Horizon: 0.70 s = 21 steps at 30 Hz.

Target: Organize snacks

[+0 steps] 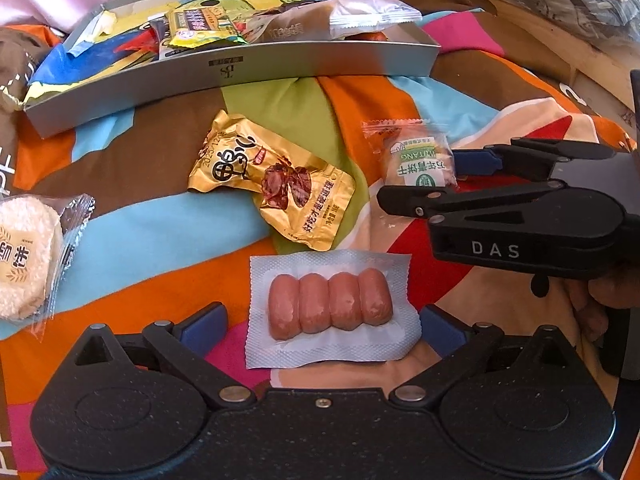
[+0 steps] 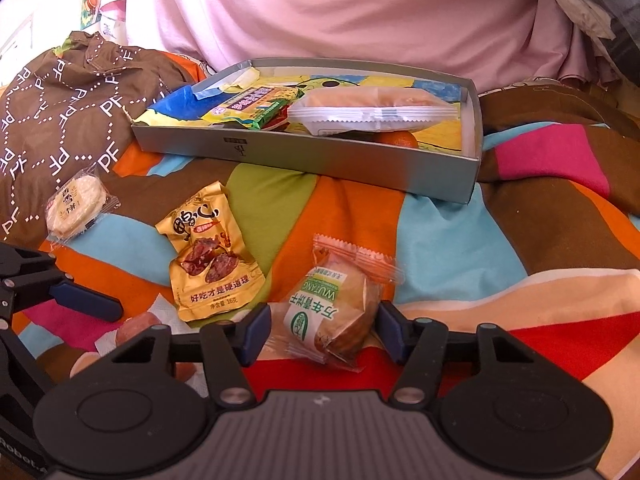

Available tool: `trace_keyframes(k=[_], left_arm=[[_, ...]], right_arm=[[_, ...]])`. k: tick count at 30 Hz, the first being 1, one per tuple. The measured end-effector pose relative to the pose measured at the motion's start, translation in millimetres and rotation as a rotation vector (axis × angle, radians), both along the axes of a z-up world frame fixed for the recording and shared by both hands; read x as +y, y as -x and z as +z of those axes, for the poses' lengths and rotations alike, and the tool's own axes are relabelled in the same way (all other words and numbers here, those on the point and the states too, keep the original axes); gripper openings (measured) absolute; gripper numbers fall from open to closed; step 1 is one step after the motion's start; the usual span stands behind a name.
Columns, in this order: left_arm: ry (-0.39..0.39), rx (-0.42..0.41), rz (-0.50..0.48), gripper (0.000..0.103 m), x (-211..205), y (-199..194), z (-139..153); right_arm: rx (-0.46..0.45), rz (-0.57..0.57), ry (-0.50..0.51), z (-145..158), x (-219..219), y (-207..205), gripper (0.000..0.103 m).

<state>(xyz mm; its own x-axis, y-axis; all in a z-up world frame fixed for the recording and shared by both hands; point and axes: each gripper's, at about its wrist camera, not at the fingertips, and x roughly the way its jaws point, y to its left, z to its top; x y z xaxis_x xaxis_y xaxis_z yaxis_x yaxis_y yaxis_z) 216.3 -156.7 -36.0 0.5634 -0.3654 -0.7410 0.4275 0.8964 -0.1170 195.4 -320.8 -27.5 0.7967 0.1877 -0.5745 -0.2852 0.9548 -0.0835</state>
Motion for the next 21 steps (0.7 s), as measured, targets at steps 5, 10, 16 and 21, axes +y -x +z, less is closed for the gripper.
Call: trace_keyframes(k=[5, 10, 16, 21], left_arm=[[-0.003, -0.001, 0.021, 0.102, -4.0, -2.0, -0.5], [-0.009, -0.009, 0.022, 0.102, -9.9, -7.2, -1.9], [-0.009, -0.021, 0.004, 0.092, -3.8, -6.7, -1.9], [-0.009, -0.033, 0.027, 0.09, 7.9, -4.0, 0.0]], right_arm=[[0.0, 0.0, 0.0, -0.2, 0.0, 0.3, 0.062], [0.003, 0.002, -0.005, -0.2, -0.5, 0.5, 0.062], [0.003, 0.003, -0.005, 0.1, -0.7, 0.4, 0.062], [0.003, 0.009, 0.003, 0.0, 0.3, 1.7, 0.061]])
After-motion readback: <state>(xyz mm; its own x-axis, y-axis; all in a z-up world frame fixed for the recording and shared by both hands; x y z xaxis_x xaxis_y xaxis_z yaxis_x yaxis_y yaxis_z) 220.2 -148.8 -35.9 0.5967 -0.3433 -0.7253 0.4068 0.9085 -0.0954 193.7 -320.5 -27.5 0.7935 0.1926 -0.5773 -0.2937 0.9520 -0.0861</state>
